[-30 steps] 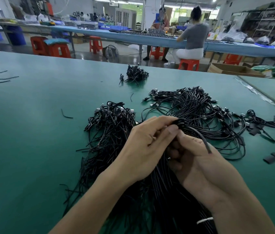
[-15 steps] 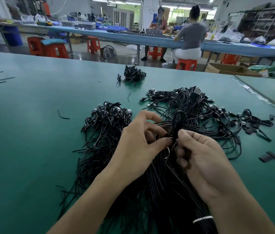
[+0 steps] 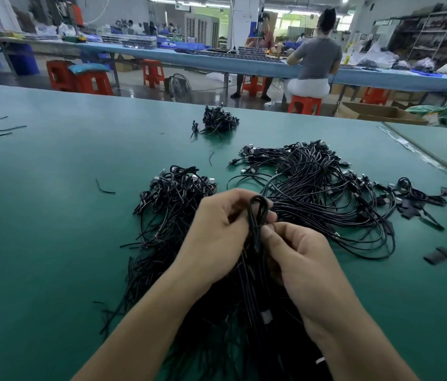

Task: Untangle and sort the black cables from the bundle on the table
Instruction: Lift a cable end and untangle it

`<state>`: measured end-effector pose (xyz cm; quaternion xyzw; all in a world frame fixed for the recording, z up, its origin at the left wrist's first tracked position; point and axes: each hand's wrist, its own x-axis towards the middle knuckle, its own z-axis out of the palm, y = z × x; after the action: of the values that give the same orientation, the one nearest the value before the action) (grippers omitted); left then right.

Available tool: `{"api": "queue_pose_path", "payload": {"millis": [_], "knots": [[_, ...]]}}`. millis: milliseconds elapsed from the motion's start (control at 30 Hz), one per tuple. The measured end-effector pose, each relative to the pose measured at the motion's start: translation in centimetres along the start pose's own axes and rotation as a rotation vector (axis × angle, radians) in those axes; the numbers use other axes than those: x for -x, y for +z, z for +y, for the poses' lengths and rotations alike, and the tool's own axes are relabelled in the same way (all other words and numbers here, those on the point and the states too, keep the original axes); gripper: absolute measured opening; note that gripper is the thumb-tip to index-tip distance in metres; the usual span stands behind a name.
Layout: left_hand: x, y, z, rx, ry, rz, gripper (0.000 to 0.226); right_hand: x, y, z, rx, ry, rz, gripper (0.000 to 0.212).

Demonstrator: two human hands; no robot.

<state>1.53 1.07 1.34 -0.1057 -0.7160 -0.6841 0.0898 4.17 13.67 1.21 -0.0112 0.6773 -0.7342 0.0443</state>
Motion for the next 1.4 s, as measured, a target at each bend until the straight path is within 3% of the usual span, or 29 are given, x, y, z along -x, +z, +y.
{"api": "queue_pose_path", "payload": {"millis": [233,400,567,733,833,933,1100,1200,1400], "knots": [[0.5,0.8,0.6,-0.13,0.094,-0.088,0.057,-1.2,-2.1,0.9,0.23,-0.075,0.224,0.023],[1.1,1.0,1.2,-0.145,0.021,-0.174,0.032,-1.6,-3.6,0.5,0.174,-0.076,0.326,0.023],[1.2,1.5,0.0,-0.303,-0.05,-0.223,0.019,-1.0,-3.2,-0.7,0.073,-0.18,0.246,0.025],[0.7,1.0,0.3,-0.121,-0.196,-0.146,0.056,-0.5,-2.2,-0.7,0.054,-0.203,0.141,0.03],[0.3,0.7,0.3,-0.054,-0.222,-0.142,0.081,-0.2,-1.6,-0.6,0.028,-0.166,0.016,0.019],[0.5,0.6,0.2,0.053,-0.156,-0.145,0.057,0.1,-1.3,-0.4,0.12,-0.111,-0.027,0.02],[0.4,0.5,-0.4,0.052,-0.066,-0.146,0.016,-0.4,-1.6,0.1,0.197,-0.071,0.078,0.02],[0.5,0.3,-0.6,-0.015,0.033,-0.177,0.021,-1.0,-2.1,0.5,0.196,-0.083,0.141,0.021],[0.6,0.5,-0.3,-0.253,0.109,-0.088,0.03,-1.2,-2.4,0.3,0.04,-0.02,0.144,0.024]]}}
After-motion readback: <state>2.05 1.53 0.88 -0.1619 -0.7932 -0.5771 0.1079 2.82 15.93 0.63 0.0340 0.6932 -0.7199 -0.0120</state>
